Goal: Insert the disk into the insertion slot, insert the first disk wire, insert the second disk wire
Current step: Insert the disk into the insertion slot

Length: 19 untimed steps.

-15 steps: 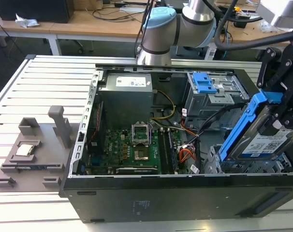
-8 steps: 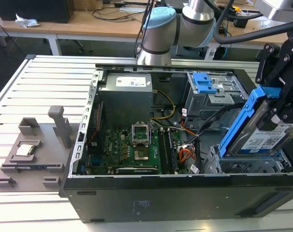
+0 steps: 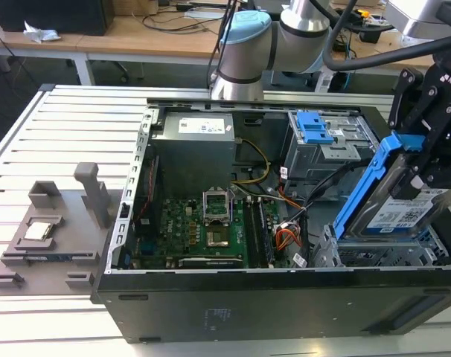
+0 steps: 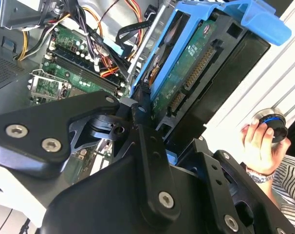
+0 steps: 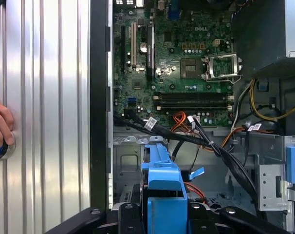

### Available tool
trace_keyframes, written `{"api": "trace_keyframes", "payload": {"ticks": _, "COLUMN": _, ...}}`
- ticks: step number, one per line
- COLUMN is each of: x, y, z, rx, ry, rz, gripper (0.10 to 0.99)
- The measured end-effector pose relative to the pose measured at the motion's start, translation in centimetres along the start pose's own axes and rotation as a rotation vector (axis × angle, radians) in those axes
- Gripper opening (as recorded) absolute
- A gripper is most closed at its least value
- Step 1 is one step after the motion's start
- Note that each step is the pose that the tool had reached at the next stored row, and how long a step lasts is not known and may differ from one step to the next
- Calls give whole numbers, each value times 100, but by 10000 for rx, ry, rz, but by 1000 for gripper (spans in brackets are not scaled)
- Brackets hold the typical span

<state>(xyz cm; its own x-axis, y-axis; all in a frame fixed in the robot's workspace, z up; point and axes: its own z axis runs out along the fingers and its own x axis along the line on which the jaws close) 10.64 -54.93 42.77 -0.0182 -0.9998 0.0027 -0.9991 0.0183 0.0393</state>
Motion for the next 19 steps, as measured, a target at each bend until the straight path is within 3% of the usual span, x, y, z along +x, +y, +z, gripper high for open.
{"api": "trace_keyframes", "payload": {"ticks": 19, "x": -8, "y": -5, "z": 145, "rx": 0, "ry": 3, "rz": -1, "gripper": 361}}
